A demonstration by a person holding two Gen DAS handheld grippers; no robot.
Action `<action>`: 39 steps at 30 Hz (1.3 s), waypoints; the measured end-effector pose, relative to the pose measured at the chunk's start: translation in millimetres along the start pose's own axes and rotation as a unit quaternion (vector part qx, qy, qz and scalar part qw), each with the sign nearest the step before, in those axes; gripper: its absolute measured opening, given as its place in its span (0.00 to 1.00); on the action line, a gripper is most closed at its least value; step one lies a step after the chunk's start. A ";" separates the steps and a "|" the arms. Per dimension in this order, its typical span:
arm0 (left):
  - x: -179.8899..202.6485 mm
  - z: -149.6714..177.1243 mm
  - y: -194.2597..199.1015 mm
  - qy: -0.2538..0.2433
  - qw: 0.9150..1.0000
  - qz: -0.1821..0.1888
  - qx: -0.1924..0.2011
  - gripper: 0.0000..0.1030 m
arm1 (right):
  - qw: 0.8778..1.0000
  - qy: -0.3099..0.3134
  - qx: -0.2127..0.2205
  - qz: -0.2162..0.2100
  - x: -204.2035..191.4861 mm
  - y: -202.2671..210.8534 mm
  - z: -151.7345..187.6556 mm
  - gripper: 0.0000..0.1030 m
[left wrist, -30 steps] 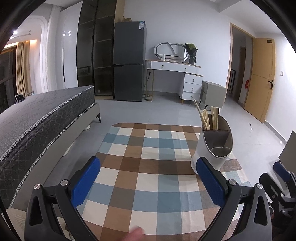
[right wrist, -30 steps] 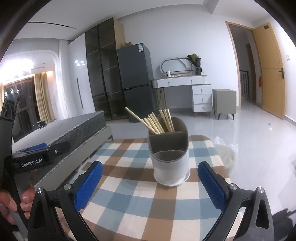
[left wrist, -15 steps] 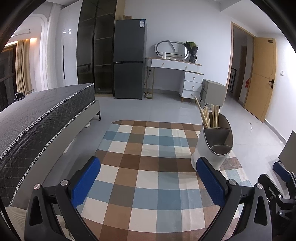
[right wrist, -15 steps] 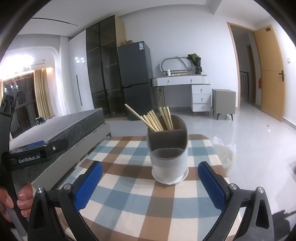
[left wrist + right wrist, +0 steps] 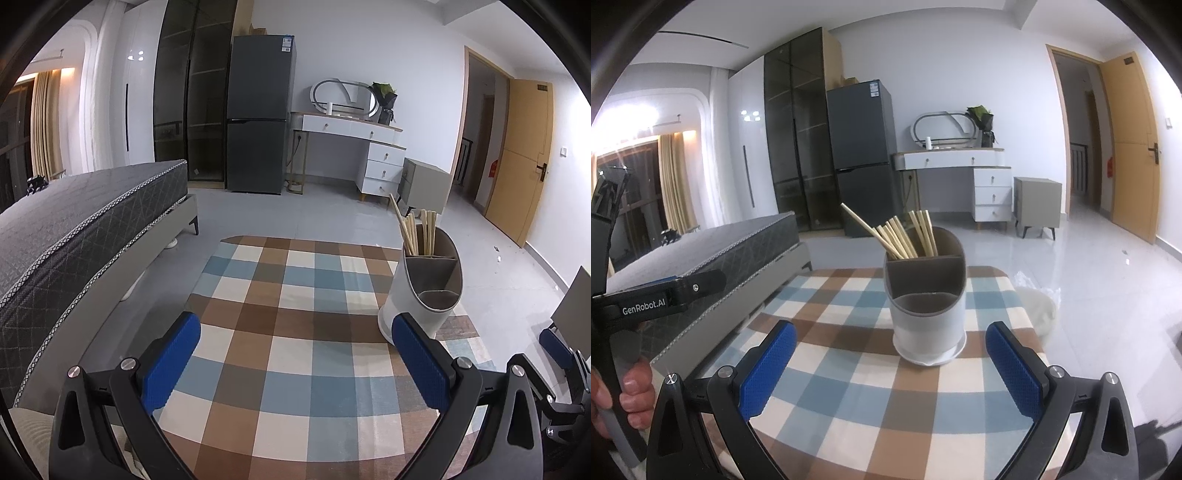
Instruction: Organize utensils
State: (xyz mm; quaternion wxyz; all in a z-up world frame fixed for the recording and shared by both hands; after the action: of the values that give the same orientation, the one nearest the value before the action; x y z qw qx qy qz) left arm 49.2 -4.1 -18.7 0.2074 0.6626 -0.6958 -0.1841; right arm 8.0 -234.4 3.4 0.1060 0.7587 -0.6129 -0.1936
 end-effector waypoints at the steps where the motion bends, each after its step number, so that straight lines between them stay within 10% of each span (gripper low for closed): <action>1: 0.1 0.1 0.0 0.001 1.000 0.001 0.000 0.98 | 1.000 0.001 0.000 0.000 0.0 -0.1 0.2 1.00; 39: -3.6 1.7 -1.2 0.003 1.000 -0.011 -0.003 0.98 | 1.000 0.006 -0.003 0.002 -1.4 -2.0 1.7 1.00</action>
State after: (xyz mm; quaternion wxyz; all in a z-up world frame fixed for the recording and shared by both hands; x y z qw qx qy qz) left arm 49.5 -0.5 -20.9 0.2092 0.6698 -0.6877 -0.1864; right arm 8.8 -232.4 1.3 0.1127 0.7582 -0.6133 -0.1905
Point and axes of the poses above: each gripper's, at about its wrist camera, not at the fingertips, and y roughly against the way its jaws point, x to its right, z to its underside, the point moved 4 cm from there along -y, roughly the way its jaws point, and after that the axes turned 4 degrees about -y, right-handed, at the moved point
